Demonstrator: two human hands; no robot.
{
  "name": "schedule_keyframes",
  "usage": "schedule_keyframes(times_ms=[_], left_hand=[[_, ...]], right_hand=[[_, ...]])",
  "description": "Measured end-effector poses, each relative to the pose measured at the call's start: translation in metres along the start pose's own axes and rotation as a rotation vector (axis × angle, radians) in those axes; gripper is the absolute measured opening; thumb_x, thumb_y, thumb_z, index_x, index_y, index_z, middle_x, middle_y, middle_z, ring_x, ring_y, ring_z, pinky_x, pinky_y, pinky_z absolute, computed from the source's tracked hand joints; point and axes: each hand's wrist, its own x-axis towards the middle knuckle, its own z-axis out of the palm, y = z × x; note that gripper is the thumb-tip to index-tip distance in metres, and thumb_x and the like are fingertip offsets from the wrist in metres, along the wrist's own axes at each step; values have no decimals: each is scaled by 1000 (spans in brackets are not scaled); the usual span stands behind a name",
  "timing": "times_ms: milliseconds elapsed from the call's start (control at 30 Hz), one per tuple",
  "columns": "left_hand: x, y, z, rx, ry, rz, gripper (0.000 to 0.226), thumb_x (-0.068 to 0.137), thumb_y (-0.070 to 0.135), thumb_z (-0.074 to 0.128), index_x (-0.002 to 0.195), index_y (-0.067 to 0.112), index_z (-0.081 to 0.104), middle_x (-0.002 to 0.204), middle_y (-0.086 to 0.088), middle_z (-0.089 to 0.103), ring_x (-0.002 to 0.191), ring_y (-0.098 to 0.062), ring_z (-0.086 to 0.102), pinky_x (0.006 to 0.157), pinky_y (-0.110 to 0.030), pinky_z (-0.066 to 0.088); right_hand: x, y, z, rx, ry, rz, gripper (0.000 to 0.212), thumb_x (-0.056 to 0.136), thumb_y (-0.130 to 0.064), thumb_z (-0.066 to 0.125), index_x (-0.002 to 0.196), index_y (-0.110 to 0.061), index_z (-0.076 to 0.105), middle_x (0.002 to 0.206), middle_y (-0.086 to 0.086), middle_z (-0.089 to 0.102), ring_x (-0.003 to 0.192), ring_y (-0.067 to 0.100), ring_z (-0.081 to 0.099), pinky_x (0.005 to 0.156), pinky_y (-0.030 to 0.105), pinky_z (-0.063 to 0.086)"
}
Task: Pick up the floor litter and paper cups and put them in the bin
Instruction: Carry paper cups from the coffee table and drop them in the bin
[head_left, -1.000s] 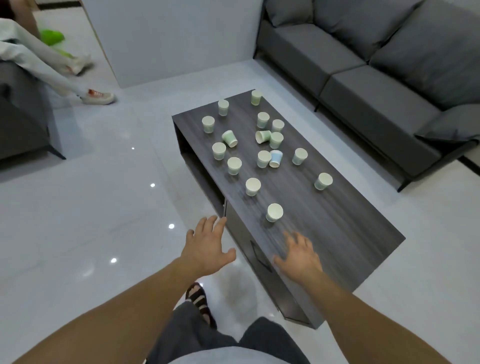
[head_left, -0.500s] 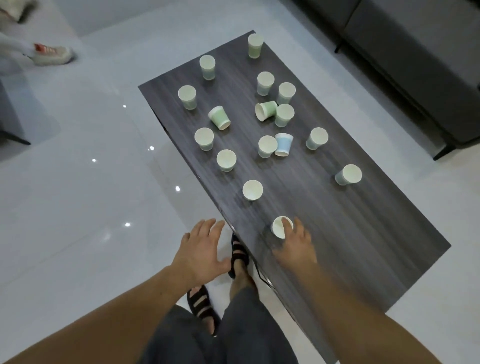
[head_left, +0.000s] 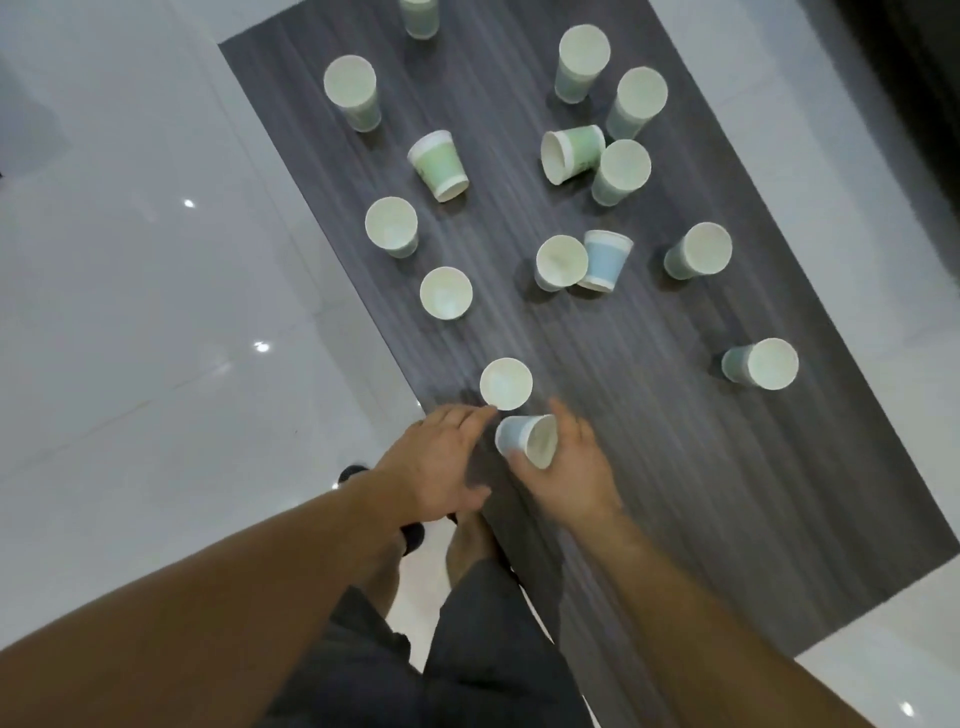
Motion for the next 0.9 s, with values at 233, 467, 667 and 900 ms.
schedule_keyframes(times_ms=[233, 467, 667, 900], left_hand=[[-13, -2, -20, -399, 263, -27, 63, 69, 43, 76, 122, 40, 42, 112, 20, 55, 98, -2, 55, 81, -24, 52], [-48, -50, -7, -444, 320, -339, 92, 69, 37, 81, 137, 44, 20, 128, 12, 45, 109, -10, 46, 89, -22, 37], [-99, -59, 1, -527, 456, -455, 87, 72, 42, 75, 135, 53, 16, 131, 7, 43, 105, -9, 44, 89, -25, 38], [-142, -57, 6, -530, 671, -546, 82, 68, 48, 77, 137, 33, 36, 125, 5, 49, 110, -13, 47, 87, -28, 41]], right_hand=[[-4, -66, -30, 264, -277, -180, 93, 66, -85, 52, 145, -39, 34, 130, -20, 50, 116, 4, 50, 92, 21, 45], [66, -59, -5, -428, -75, -317, 89, 82, -52, 66, 152, -31, 15, 158, 6, 14, 143, 31, 16, 108, 50, 35], [77, -47, 23, -726, -278, -299, 68, 87, -36, 65, 145, -23, 32, 142, 9, 38, 126, 31, 40, 95, 43, 43], [22, -83, 30, -654, -285, -434, 64, 87, -30, 60, 145, -22, 36, 142, 6, 39, 127, 28, 40, 101, 39, 40]])
